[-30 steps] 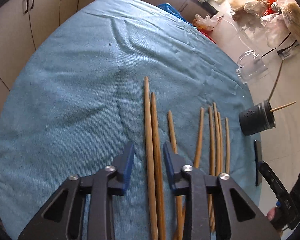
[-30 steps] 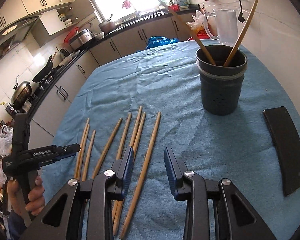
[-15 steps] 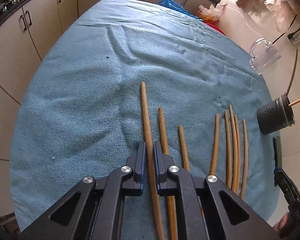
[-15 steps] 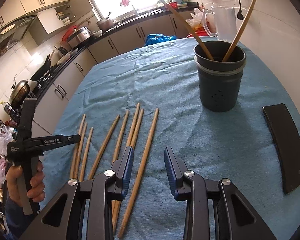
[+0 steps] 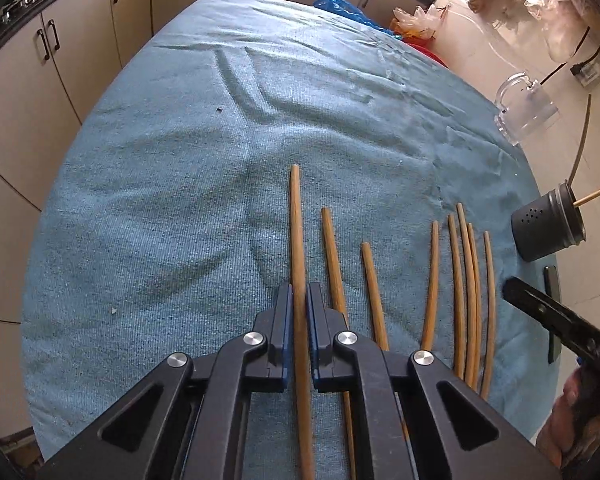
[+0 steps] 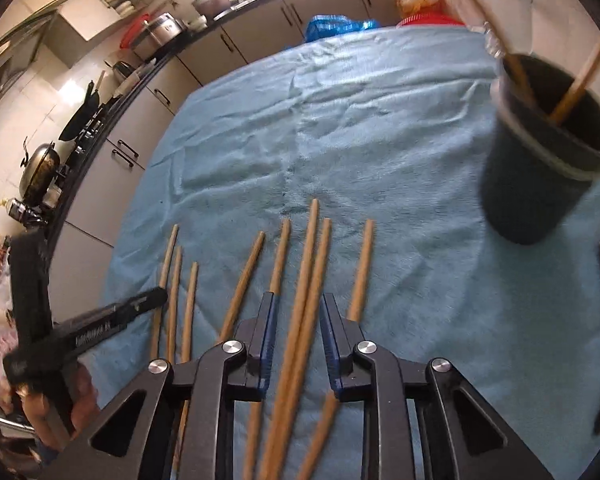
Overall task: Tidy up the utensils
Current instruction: 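Lift the chopstick upright with the left gripper and carry it to the grey cup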
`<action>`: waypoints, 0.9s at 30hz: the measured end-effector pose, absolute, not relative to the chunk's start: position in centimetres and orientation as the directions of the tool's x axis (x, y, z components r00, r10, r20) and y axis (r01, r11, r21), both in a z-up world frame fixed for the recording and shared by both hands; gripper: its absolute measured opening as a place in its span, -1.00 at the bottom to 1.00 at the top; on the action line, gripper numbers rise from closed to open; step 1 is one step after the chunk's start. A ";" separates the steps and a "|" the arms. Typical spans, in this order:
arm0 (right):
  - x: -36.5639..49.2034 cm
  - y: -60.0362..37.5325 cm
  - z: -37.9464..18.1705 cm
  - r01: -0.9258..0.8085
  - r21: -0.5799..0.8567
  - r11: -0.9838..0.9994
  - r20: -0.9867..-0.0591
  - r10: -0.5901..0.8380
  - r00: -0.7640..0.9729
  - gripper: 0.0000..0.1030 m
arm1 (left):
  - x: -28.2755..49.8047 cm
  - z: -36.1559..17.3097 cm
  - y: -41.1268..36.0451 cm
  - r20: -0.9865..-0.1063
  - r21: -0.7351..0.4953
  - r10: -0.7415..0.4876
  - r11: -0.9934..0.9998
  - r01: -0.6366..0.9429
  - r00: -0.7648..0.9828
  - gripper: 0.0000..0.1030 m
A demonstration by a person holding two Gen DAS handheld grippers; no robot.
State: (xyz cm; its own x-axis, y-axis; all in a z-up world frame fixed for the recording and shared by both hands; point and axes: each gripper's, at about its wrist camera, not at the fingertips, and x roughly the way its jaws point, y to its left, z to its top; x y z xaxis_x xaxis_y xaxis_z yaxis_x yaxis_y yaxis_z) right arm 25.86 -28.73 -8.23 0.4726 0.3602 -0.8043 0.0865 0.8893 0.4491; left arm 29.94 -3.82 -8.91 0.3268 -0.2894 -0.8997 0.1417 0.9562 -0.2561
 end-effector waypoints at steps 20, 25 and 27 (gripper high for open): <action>29.7 -23.8 -10.0 0.082 0.314 0.946 -0.892 0.265 0.366 -0.66 | 30.8 -8.8 -4.5 -0.909 -0.248 -0.285 0.956 0.155 0.303 -0.84; 30.4 -22.8 -10.0 0.056 0.228 0.972 -0.916 0.194 0.351 -0.83 | 31.8 -8.8 -5.0 -0.905 -0.231 -0.271 0.960 0.155 0.327 -0.87; 30.5 -23.2 -10.0 0.063 0.246 0.967 -0.912 0.208 0.354 -0.85 | 31.9 -8.8 -5.0 -0.895 -0.239 -0.281 0.958 0.158 0.346 -0.88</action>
State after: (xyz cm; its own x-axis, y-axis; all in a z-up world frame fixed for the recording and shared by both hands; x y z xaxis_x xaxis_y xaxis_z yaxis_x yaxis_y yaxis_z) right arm 30.54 -23.17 -10.02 0.3544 0.2082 -0.9116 0.0633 0.9673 0.2455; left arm 31.90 -5.05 -8.82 0.3458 -0.2806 -0.8954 0.1582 0.9580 -0.2391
